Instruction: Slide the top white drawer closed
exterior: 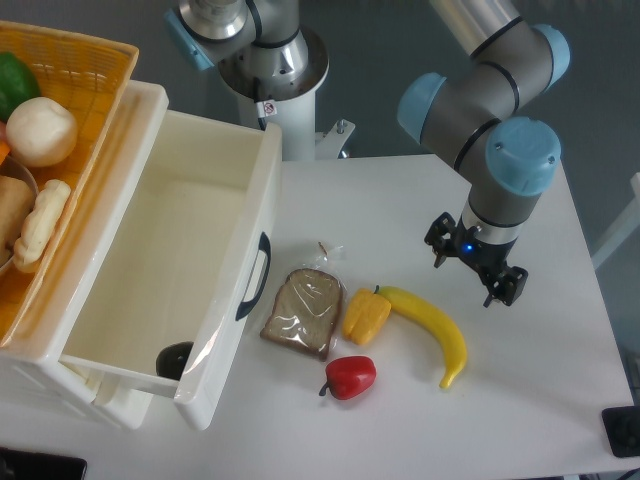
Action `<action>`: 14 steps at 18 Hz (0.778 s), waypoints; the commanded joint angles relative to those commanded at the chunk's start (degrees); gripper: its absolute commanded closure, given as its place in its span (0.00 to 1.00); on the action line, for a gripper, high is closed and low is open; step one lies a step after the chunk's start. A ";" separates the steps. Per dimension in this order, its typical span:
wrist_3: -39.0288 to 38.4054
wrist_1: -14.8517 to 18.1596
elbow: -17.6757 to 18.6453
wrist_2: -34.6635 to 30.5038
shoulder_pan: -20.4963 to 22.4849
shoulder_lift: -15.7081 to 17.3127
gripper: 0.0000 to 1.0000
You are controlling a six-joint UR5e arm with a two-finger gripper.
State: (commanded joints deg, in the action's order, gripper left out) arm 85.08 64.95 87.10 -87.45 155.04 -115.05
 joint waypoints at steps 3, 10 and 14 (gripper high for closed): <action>0.00 0.00 0.26 0.09 -0.09 0.09 0.00; -2.36 -1.14 5.71 1.32 0.09 1.14 0.00; -5.62 -0.88 8.79 2.45 0.18 3.33 0.00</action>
State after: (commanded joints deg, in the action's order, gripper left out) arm 79.46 64.07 95.89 -85.00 155.22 -111.72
